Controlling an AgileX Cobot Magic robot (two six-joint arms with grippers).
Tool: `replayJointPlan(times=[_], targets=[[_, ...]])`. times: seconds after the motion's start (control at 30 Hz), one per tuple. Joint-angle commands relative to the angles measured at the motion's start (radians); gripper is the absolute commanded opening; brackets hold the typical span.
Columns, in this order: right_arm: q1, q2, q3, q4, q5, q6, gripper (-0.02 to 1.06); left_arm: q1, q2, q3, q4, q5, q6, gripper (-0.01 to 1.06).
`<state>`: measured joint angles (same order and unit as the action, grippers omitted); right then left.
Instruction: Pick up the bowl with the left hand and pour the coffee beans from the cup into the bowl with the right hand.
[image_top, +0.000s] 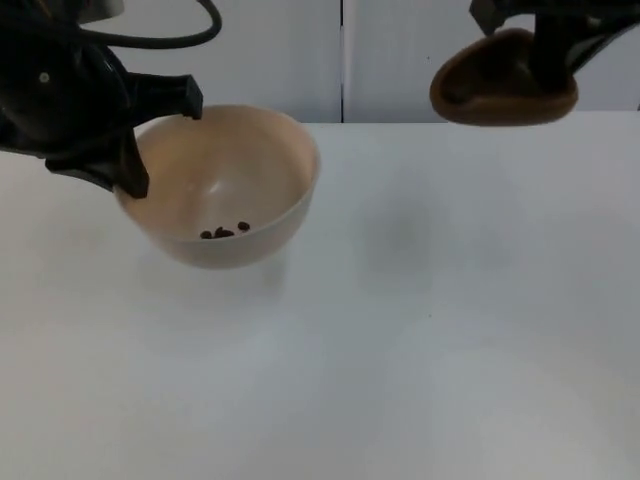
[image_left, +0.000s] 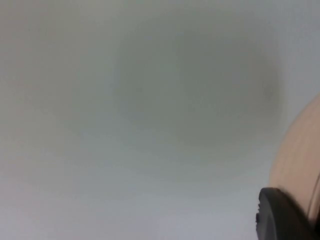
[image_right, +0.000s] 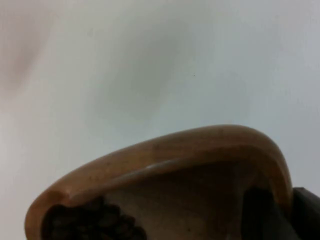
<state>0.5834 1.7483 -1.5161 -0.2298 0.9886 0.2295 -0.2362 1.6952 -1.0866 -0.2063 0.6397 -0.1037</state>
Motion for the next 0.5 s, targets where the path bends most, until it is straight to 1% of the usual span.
replayJointPlan(times=[0.0, 0.17, 0.37, 0.47], targets=[[-0.004, -0.008, 0.038, 0.003, -0.060, 0.031, 0.00, 0.018, -0.008, -0.004, -0.023, 0.001, 0.026, 0.00], [-0.004, -0.008, 0.130, 0.003, -0.174, 0.134, 0.00, 0.054, 0.011, -0.004, -0.038, 0.001, 0.055, 0.00], [-0.006, -0.008, 0.198, -0.008, -0.235, 0.190, 0.00, 0.068, 0.066, 0.000, -0.045, 0.001, 0.074, 0.00], [-0.006, -0.008, 0.215, -0.013, -0.245, 0.206, 0.00, 0.068, 0.092, 0.019, -0.049, -0.022, 0.079, 0.00]])
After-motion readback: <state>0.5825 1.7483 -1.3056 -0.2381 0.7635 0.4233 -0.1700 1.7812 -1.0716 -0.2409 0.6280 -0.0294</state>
